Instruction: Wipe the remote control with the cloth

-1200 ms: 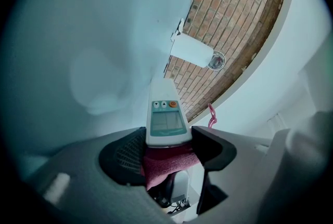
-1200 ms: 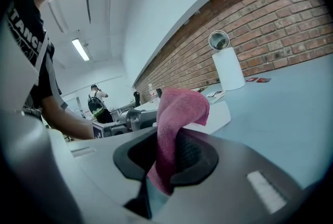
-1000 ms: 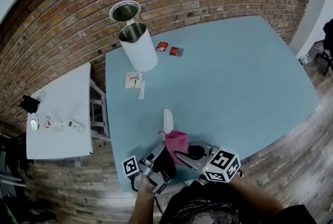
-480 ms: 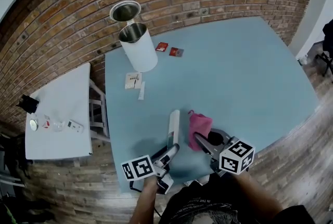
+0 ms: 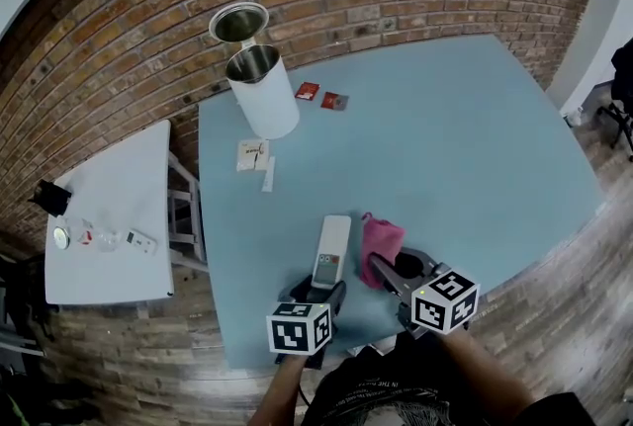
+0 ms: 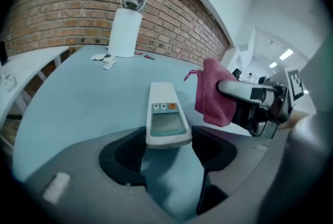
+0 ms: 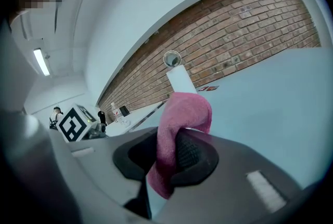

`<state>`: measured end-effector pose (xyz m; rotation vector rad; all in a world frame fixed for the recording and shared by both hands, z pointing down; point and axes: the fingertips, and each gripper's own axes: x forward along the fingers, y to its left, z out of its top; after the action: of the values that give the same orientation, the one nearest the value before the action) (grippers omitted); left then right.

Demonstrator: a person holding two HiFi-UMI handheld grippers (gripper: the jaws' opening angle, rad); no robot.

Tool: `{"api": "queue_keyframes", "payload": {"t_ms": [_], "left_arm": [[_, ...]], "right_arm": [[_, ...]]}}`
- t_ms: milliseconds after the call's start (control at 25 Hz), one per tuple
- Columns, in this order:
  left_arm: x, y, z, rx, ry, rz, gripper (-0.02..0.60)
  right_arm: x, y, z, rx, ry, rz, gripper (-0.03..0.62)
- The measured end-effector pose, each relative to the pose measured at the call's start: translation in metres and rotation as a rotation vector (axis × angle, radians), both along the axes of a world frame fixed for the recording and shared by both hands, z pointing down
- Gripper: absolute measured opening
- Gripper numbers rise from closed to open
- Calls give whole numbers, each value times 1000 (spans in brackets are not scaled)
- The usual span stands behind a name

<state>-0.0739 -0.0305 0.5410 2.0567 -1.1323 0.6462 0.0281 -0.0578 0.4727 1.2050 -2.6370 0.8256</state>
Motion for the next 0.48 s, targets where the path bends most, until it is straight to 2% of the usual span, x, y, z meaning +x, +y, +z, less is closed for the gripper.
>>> {"api": "queue_keyframes", "payload": {"t_ms": [120, 320, 480], "left_arm": [[0, 1, 5, 40, -89, 34, 284], [1, 3, 13, 83, -178, 97, 285], [1, 2, 17, 139, -259, 114, 302]], "right_arm": [[-2, 2, 2, -8, 15, 6, 67], [-5, 10, 3, -7, 42, -3, 67], [-6, 17, 5, -14, 61, -10, 67]]}}
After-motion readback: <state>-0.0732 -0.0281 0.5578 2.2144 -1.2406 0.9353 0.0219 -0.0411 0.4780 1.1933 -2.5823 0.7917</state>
